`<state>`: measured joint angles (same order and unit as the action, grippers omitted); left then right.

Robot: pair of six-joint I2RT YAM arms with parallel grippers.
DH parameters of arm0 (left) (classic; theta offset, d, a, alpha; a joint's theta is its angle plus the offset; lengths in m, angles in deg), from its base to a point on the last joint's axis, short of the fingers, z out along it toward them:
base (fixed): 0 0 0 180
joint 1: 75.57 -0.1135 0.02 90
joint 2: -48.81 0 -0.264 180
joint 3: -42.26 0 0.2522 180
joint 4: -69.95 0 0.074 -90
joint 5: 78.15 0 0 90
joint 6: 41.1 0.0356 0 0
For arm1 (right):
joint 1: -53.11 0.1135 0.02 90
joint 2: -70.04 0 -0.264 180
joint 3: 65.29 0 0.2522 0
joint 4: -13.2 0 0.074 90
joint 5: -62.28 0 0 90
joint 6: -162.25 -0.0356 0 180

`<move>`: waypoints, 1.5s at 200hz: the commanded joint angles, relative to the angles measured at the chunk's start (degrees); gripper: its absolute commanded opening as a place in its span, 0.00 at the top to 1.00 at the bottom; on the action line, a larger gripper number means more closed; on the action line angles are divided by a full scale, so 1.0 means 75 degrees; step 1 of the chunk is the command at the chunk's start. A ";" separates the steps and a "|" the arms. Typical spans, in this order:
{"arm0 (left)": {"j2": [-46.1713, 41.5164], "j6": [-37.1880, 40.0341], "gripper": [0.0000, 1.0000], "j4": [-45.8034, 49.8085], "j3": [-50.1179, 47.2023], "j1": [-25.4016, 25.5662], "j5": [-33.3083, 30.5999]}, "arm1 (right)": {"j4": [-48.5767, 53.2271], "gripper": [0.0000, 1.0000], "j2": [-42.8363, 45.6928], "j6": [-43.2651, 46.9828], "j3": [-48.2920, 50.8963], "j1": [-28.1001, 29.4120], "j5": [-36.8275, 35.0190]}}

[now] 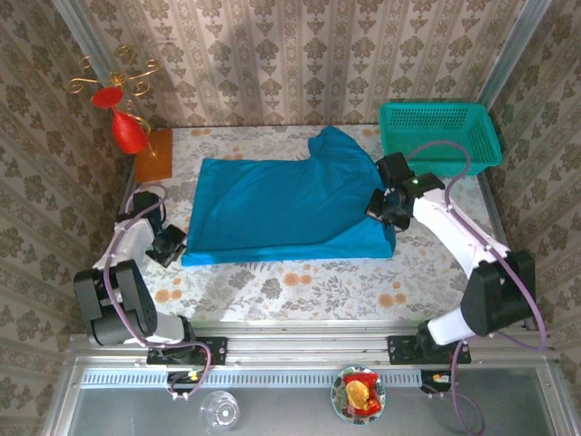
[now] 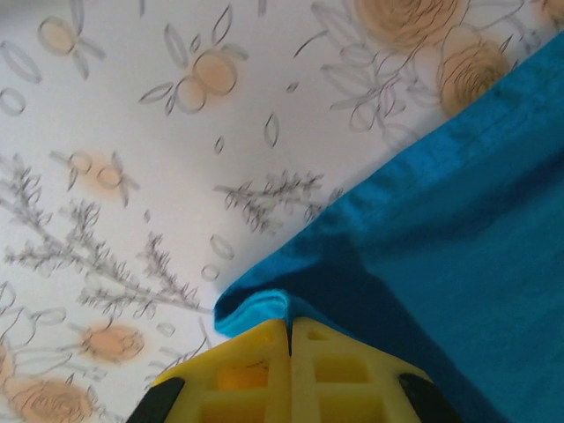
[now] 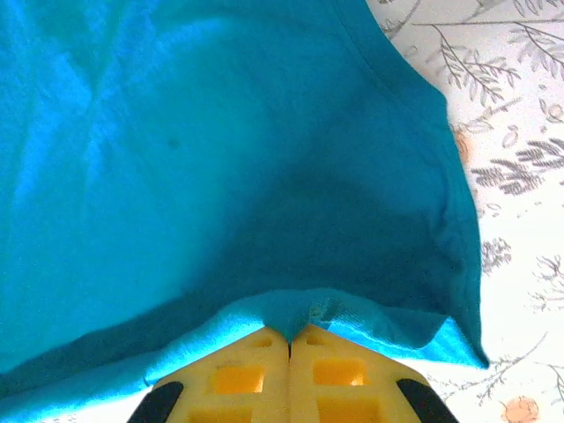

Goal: Fold the inside-out t-shirt

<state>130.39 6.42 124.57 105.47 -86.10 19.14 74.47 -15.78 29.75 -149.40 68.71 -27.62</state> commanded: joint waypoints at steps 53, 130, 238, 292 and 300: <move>0.1357 0.0360 1.00 -0.0608 0.0993 0.0269 -0.0038 | -0.0093 1.00 -0.1119 0.0745 -0.1046 -0.0191 0.0263; 0.2078 0.0692 0.98 -0.0443 0.1860 0.0589 -0.0125 | 0.0004 1.00 -0.0581 0.0721 -0.0724 -0.0414 -0.0160; 0.2550 0.1119 0.75 -0.0290 0.2697 0.0627 -0.0086 | 0.0026 0.68 -0.1764 0.1224 -0.1955 -0.0647 -0.0343; 0.1625 0.1669 0.65 0.0112 0.2442 0.0760 -0.0266 | 0.0240 0.47 -0.1129 0.1386 -0.0934 -0.0646 -0.0288; 0.1533 0.1756 0.65 0.0146 0.2311 0.0840 -0.0237 | 0.0138 0.45 -0.1098 0.1437 -0.0731 -0.0652 -0.0016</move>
<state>145.12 16.08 122.69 123.94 -81.36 17.81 73.57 -26.25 39.14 -158.97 64.07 -29.28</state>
